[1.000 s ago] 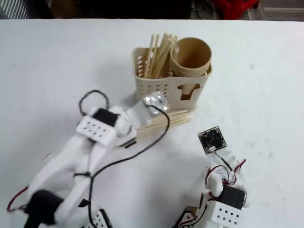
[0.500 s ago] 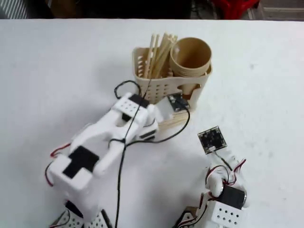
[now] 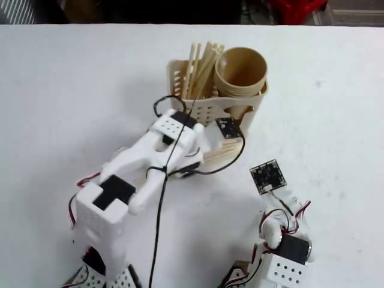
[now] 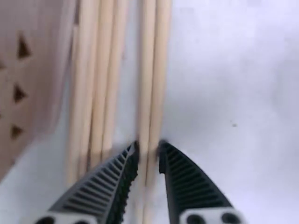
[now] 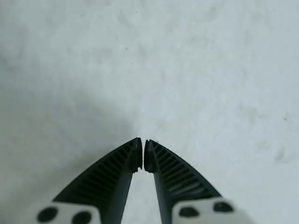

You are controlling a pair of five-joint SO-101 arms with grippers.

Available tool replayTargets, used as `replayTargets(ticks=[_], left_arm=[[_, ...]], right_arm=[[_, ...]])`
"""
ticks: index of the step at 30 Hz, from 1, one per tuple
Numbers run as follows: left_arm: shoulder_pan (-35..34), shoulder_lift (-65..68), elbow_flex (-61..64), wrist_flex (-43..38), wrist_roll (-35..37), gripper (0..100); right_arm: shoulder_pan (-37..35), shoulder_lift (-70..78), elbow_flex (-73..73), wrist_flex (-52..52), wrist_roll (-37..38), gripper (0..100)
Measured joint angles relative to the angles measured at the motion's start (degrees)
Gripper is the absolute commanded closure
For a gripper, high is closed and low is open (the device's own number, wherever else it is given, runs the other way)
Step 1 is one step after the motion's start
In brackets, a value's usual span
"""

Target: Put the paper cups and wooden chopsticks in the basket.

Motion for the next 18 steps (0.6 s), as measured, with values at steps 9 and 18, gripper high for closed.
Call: replayTargets(ticks=[9,18], left_arm=[[-0.1,0.0,0.3,3.6,0.0,91],[0.0,0.1,0.3,1.4,0.0,85]], right_arm=[[0.0,0.0,0.0,0.0,0.0,96.7],[0.0,0.0,0.0,0.0,0.0,96.7]])
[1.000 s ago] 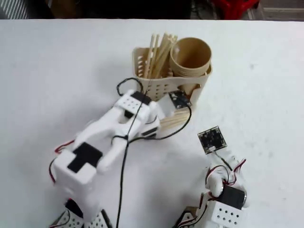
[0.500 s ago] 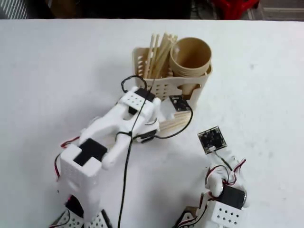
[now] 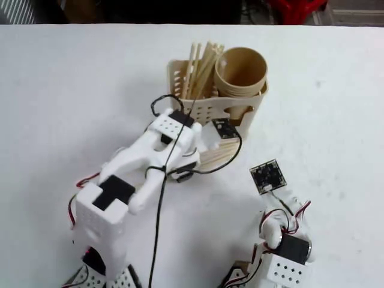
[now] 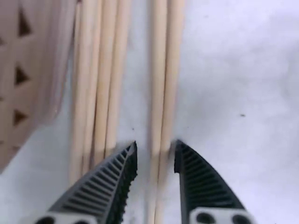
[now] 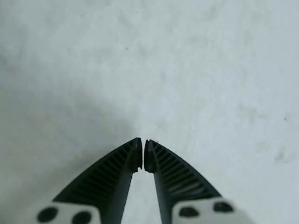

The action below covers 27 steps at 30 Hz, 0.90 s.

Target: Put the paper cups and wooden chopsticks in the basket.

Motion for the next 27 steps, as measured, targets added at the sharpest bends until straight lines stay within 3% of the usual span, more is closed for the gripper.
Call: replayTargets(ticks=[8,16,27], left_arm=[[1.1,-0.1,1.0,0.1,-0.1,98],[2.5,-3.3,4.3,-0.4,0.1,98],[2.6,-33.3,7.4,8.2,1.8,98]], right_arm=[[0.0,0.0,0.0,0.0,0.0,96.7],[0.0,0.0,0.0,0.0,0.0,96.7],[0.0,0.0,0.0,0.0,0.0,96.7]])
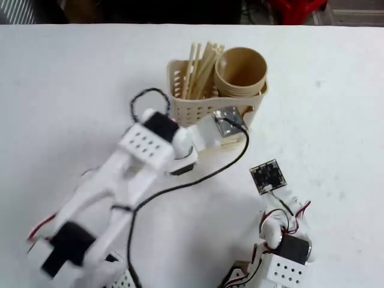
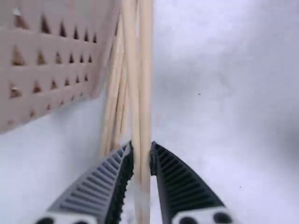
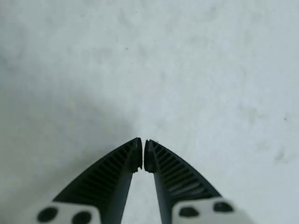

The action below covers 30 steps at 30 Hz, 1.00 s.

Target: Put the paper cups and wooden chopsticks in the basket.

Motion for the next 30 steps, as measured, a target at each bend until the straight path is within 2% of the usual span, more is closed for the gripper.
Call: replayTargets(ticks=[5,9,13,18,26,30], left_arm=[[0.1,-12.6,-1.6,1.1,1.1,98],[0.2,-18.0,-8.4,1.1,4.8,98],[0.2,-18.9,-14.2,-3.9,9.9,98],[0.2,-19.2,-14.1,-18.8,14.9,98],[-0.9,-19.2,2.5,-54.8,19.1,95],[-3.3,-19.2,9.6,-62.7,19.2,89]], right_arm=[[0.0,0.0,0.0,0.0,0.0,96.7],[0.0,0.0,0.0,0.0,0.0,96.7],[0.0,0.0,0.0,0.0,0.0,96.7],[0.0,0.0,0.0,0.0,0.0,96.7],[0.0,0.0,0.0,0.0,0.0,96.7],[0.0,0.0,0.0,0.0,0.0,96.7]])
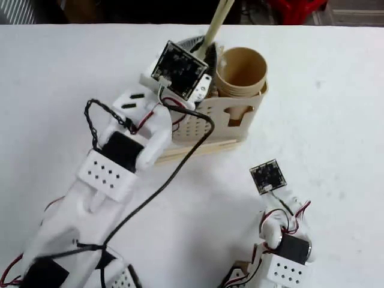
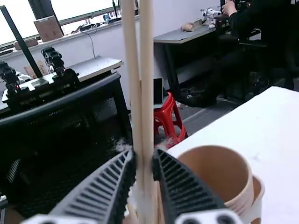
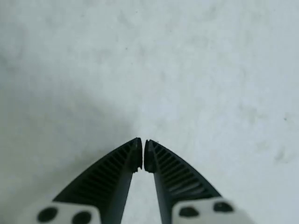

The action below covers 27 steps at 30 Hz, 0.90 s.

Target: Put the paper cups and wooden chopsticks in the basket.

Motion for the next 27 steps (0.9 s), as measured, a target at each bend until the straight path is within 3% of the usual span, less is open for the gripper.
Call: replayTargets(ticks=[14,17,21,24,27], left_arm=[[-5.2,0.0,4.3,0.4,0.0,90],[-5.1,-1.8,3.7,8.0,0.0,90],[-5.6,-9.1,1.5,25.3,0.0,90],[-9.0,-14.7,1.5,36.7,-1.5,89],[-15.3,-16.4,2.3,40.5,-3.5,89]], right_arm=[[0.0,0.0,0.0,0.0,0.0,96.7],[0.0,0.0,0.0,0.0,0.0,96.7],[0.0,0.0,0.0,0.0,0.0,96.7],[0.0,0.0,0.0,0.0,0.0,96.7],[0.0,0.0,0.0,0.0,0.0,96.7]])
